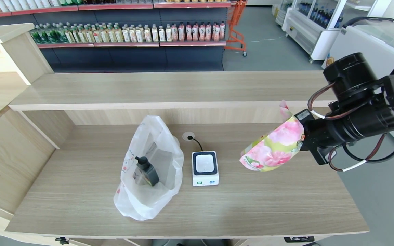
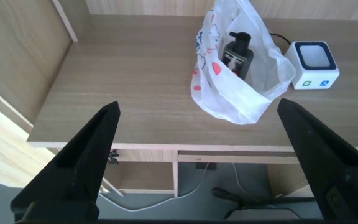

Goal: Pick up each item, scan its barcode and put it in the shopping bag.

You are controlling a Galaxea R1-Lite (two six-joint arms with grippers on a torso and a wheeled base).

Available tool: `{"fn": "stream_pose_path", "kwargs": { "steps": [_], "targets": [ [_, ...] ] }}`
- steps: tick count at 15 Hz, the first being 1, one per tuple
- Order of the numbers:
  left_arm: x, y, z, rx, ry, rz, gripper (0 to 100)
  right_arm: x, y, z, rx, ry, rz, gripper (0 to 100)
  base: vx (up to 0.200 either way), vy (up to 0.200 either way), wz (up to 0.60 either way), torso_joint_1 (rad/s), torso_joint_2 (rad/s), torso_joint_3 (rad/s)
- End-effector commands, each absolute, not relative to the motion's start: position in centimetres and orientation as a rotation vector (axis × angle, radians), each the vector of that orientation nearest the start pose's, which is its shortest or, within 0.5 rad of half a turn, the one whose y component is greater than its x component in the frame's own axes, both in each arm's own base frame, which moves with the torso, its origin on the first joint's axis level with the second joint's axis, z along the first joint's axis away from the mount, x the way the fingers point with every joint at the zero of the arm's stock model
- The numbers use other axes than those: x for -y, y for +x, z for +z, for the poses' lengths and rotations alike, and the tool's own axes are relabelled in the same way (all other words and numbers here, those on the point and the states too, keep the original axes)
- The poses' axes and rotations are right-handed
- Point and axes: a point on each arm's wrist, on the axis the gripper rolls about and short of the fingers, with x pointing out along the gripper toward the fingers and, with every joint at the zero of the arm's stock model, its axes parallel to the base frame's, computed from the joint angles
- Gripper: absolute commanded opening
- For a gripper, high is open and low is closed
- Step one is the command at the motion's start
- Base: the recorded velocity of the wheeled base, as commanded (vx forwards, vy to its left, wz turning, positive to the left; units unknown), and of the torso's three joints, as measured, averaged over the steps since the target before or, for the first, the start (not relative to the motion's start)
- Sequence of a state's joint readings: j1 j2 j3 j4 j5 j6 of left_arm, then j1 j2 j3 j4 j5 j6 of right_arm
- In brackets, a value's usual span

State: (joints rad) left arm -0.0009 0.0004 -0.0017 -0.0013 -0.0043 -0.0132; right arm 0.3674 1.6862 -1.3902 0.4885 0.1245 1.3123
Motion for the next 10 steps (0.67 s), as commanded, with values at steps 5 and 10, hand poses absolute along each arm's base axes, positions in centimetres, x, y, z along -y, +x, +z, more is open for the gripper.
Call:
{"fn": "stream_pose_path", "kwargs": {
  "steps": [5,10],
  "targets": [
    [0.0,-2.3,7.6,0.003,-0.012,-0.005,100,-11.8,29.0,23.0,-1.0,1.1,-0.154,0,0.0,0.2,0.0,-0.003,0.0,0.001],
    [0.0,-2.3,7.6,0.003,-0.012,-0.005,100,-12.6,31.5,21.0,-0.997,1.066,-0.227,0,0.0,0.08,0.0,0.0,0.0,0.003]
  ]
}}
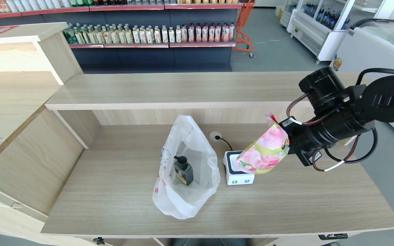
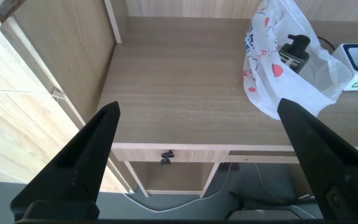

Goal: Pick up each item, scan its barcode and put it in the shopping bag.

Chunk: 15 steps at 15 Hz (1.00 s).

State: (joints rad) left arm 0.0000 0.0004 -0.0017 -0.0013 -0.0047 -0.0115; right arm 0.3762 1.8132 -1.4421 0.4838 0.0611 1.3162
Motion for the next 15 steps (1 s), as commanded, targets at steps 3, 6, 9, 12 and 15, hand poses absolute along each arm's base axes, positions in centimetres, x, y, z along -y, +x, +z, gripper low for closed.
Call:
{"fn": "stream_pose_path", "kwargs": {
  "steps": [3,6,9,12,15],
  "targets": [
    [0.0,-2.3,7.6,0.003,-0.012,-0.005,100,-13.6,34.1,19.5,-1.005,1.064,-0.257,0,0.0,0.0,0.0,0.0,0.0,0.0],
    [0.0,-2.3,7.6,0.003,-0.012,-0.005,100,-14.2,35.6,17.4,-1.011,1.032,-0.317,0,0.0,0.0,0.0,0.0,0.0,0.0],
    [0.0,-2.3,7.6,0.003,-0.012,-0.005,100,-14.5,36.5,16.3,-1.012,1.033,-0.345,0,0.0,0.0,0.0,0.0,0.0,0.0],
    [0.0,-2.3,7.6,0.003,-0.012,-0.005,100,-14.9,37.6,14.9,-1.031,1.042,-0.363,0,0.0,0.0,0.0,0.0,0.0,0.0],
    [0.0,-2.3,7.6,0.003,-0.012,-0.005,100,-15.7,38.9,13.9,-1.03,1.052,-0.335,0,0.0,0.0,0.0,0.0,0.0,0.0]
  ]
}}
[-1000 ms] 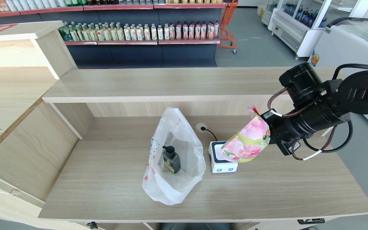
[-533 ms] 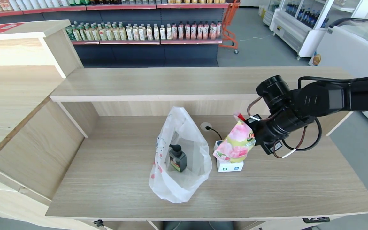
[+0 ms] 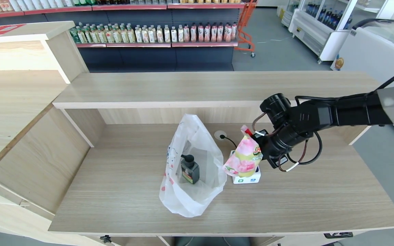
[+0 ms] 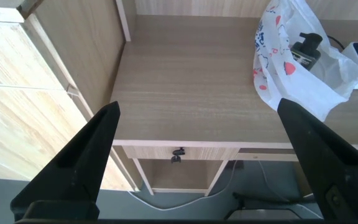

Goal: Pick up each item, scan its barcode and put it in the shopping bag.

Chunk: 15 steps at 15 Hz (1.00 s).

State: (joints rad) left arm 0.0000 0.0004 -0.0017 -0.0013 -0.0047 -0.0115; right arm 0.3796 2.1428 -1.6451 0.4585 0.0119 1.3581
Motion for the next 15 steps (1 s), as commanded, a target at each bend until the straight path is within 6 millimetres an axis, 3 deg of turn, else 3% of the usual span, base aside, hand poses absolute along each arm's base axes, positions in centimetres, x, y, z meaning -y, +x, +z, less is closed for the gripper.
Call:
{"fn": "stream_pose_path", "kwargs": {
  "steps": [1,6,11,15],
  "targets": [
    [0.0,-2.3,7.6,0.003,-0.012,-0.005,100,-15.9,39.0,13.8,-1.031,1.053,-0.335,0,0.0,0.0,0.0,0.0,0.0,0.0],
    [0.0,-2.3,7.6,0.003,-0.012,-0.005,100,-16.5,40.8,13.1,-1.0,1.085,-0.317,0,0.0,0.0,0.0,0.0,0.0,0.0],
    [0.0,-2.3,7.6,0.003,-0.012,-0.005,100,-16.7,41.2,12.6,-1.003,1.083,-0.318,0,0.0,0.0,0.0,0.0,0.0,0.0],
    [0.0,-2.3,7.6,0.003,-0.012,-0.005,100,-16.7,41.2,13.6,-0.981,1.096,-0.297,0,0.0,0.0,0.0,0.0,0.0,0.0]
  ]
}}
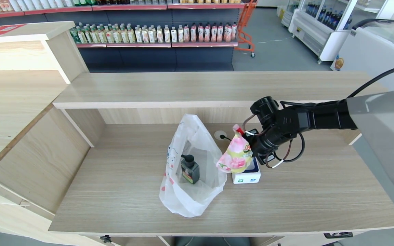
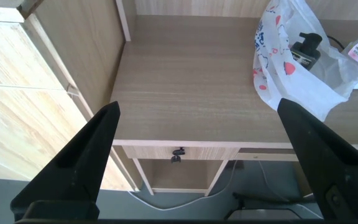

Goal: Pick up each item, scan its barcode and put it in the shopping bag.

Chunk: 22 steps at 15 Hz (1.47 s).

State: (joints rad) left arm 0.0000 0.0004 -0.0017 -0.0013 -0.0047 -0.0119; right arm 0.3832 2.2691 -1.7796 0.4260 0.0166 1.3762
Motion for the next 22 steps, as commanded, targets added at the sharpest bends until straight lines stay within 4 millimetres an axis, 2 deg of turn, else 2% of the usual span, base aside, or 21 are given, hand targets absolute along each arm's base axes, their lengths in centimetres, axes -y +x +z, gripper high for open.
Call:
{"fn": "stream_pose_path", "kwargs": {
  "steps": [1,6,7,8,9,10,11,13,14,15,17,20,22],
  "targets": [
    [0.0,-2.3,7.6,0.003,-0.012,-0.005,100,-16.7,41.2,13.7,-0.981,1.096,-0.297,0,0.0,0.0,0.0,0.0,0.0,0.0],
    [0.0,-2.3,7.6,0.003,-0.012,-0.005,100,-16.6,40.9,14.4,-0.975,1.1,-0.29,0,0.0,0.0,0.0,0.0,0.0,0.0],
    [0.0,-2.3,7.6,0.003,-0.012,-0.005,100,-16.6,40.6,15.2,-0.961,1.105,-0.279,0,0.0,0.0,0.0,0.0,0.0,0.0],
    [0.0,-2.3,7.6,0.003,-0.012,-0.005,100,-16.2,39.8,17.0,-0.917,1.091,-0.269,0,0.0,0.0,0.0,0.0,0.0,0.0],
    [0.0,-2.3,7.6,0.003,-0.012,-0.005,100,-15.3,38.0,20.7,-0.802,1.016,-0.242,0,0.0,0.0,0.0,0.0,0.0,0.0],
    [0.0,-2.3,7.6,0.003,-0.012,-0.005,100,-14.5,36.2,22.7,-0.755,0.925,-0.198,0,0.0,0.0,0.0,0.0,0.0,0.0],
    [0.0,-2.3,7.6,0.003,-0.012,-0.005,100,-14.0,35.2,23.4,-0.725,0.829,-0.135,0,0.0,0.0,0.0,0.0,0.0,0.0],
    [0.0,-2.3,7.6,0.003,-0.012,-0.005,100,-14.5,36.1,21.4,-0.657,0.66,-0.02,0,0.0,0.0,0.0,0.0,0.0,0.0],
    [0.0,-2.3,7.6,0.003,-0.012,-0.005,100,-15.4,37.1,19.7,-0.615,0.519,0.077,0,0.0,0.0,0.0,0.0,0.0,0.0],
    [0.0,-2.3,7.6,0.003,-0.012,-0.005,100,-16.0,37.5,18.7,-0.61,0.449,0.15,0,0.0,0.0,0.0,0.0,0.0,0.0],
    [0.0,-2.3,7.6,0.003,-0.012,-0.005,100,-17.9,38.7,16.6,-0.545,0.255,0.417,0,0.0,0.0,0.0,0.0,0.0,0.0],
    [0.0,-2.3,7.6,0.003,-0.012,-0.005,100,-20.9,39.4,14.0,-0.488,0.128,0.646,0,0.0,0.0,0.0,0.0,0.0,0.0],
    [0.0,-2.3,7.6,0.003,-0.012,-0.005,100,-21.7,40.2,11.8,-0.449,-0.003,0.72,0,0.0,0.0,0.0,0.0,0.0,0.0]
  ]
}}
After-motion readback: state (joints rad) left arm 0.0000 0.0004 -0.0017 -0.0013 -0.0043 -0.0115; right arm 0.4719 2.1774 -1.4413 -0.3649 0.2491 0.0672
